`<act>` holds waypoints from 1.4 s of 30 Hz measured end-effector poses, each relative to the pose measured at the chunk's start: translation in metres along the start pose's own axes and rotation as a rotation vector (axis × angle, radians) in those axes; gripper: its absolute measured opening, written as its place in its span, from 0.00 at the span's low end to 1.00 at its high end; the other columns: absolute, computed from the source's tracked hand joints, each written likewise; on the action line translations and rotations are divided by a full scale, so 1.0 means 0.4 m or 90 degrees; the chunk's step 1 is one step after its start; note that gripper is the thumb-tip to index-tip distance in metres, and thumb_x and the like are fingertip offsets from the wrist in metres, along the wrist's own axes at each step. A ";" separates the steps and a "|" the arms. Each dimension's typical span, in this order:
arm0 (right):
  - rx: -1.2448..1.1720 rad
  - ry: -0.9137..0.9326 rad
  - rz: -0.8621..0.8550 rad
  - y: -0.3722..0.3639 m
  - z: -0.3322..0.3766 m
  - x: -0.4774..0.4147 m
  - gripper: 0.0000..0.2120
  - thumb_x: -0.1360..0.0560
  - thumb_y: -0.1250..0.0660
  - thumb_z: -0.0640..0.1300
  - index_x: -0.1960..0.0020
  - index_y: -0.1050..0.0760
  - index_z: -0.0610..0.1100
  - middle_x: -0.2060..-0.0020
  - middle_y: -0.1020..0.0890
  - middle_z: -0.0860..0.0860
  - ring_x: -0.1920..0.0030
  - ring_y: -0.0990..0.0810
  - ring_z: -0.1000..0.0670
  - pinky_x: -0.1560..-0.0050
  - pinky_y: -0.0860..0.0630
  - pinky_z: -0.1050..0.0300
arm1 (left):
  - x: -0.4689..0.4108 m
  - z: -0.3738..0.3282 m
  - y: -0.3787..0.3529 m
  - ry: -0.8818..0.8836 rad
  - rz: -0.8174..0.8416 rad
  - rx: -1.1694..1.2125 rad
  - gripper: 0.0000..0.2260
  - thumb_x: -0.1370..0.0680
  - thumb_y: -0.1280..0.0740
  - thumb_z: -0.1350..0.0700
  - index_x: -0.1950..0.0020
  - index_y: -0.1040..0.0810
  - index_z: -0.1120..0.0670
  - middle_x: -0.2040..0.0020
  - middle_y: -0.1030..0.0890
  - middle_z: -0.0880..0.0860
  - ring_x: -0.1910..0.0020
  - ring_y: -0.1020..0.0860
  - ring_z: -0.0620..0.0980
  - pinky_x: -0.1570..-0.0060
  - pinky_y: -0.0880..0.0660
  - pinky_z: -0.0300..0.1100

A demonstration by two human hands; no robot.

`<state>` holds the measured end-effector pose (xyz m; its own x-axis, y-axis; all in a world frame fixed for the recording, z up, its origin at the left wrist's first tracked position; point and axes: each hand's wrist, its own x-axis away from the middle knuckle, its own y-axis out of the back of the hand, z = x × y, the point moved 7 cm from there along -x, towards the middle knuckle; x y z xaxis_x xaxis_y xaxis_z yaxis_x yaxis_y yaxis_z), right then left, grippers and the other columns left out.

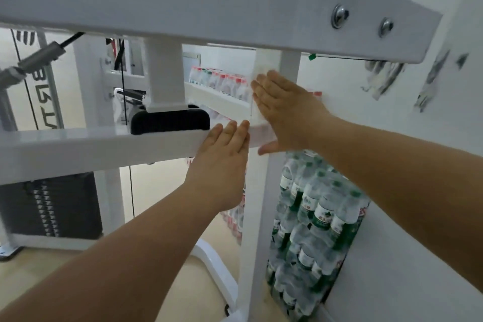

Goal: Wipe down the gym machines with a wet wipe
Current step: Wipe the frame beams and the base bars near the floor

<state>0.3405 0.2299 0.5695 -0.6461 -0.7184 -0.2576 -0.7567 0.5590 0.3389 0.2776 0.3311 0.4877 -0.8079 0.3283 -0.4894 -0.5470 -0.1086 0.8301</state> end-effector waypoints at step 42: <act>-1.024 -0.435 -0.516 -0.207 0.220 0.119 0.39 0.17 0.46 0.61 0.17 0.56 0.40 0.17 0.55 0.48 0.17 0.54 0.47 0.21 0.42 0.38 | -0.062 -0.052 0.003 0.049 -0.271 -0.020 0.26 0.28 0.36 0.48 0.31 0.22 0.54 0.32 0.23 0.57 0.34 0.27 0.61 0.34 0.35 0.59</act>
<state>0.3637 0.1858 0.4497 -0.4664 -0.0889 -0.8801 -0.3195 -0.9109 0.2613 0.2924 0.3032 0.4952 -0.5222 0.2798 -0.8056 -0.8402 -0.0069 0.5423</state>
